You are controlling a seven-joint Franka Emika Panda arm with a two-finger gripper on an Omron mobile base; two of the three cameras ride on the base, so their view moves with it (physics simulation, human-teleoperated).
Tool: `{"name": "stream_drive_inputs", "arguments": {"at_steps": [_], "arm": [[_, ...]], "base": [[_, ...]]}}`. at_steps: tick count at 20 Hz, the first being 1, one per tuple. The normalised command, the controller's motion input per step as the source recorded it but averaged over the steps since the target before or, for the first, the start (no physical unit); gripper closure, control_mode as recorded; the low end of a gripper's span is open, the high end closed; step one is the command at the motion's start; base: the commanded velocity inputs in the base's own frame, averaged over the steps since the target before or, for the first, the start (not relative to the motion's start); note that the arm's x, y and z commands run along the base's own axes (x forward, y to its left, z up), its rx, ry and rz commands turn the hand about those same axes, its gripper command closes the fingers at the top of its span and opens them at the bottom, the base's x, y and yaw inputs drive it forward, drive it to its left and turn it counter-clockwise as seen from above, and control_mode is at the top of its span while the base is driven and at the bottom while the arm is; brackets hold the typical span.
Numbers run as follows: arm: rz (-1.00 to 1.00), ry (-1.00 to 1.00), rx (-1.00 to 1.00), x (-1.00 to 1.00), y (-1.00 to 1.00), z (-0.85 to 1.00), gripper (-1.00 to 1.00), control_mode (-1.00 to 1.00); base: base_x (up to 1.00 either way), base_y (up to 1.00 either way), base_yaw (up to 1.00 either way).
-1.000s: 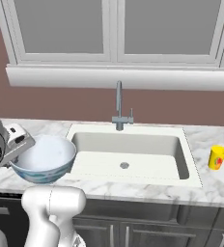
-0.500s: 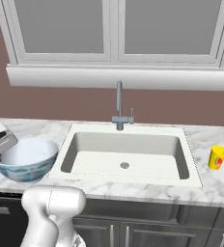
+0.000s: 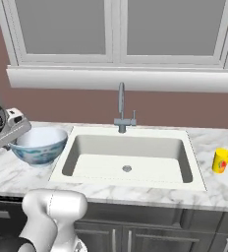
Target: Pick the cup and bowl from the counter and place them on the counter next to the sink.
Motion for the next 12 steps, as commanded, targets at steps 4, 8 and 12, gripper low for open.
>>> {"name": "stream_drive_inputs", "arguments": {"at_steps": [4, 8, 12], "arm": [[0.0, -0.03, 0.01, 0.76, 0.01, -0.08, 1.0, -1.0], [0.0, -0.08, 0.02, 0.51, 0.18, -0.13, 1.0, -1.0], [0.0, -0.13, 0.0, 0.26, 0.26, -0.26, 1.0, -1.0]], "base": [[0.0, 0.0, 0.0], [0.0, 0.0, 0.0], [0.0, 0.0, 0.0]]}}
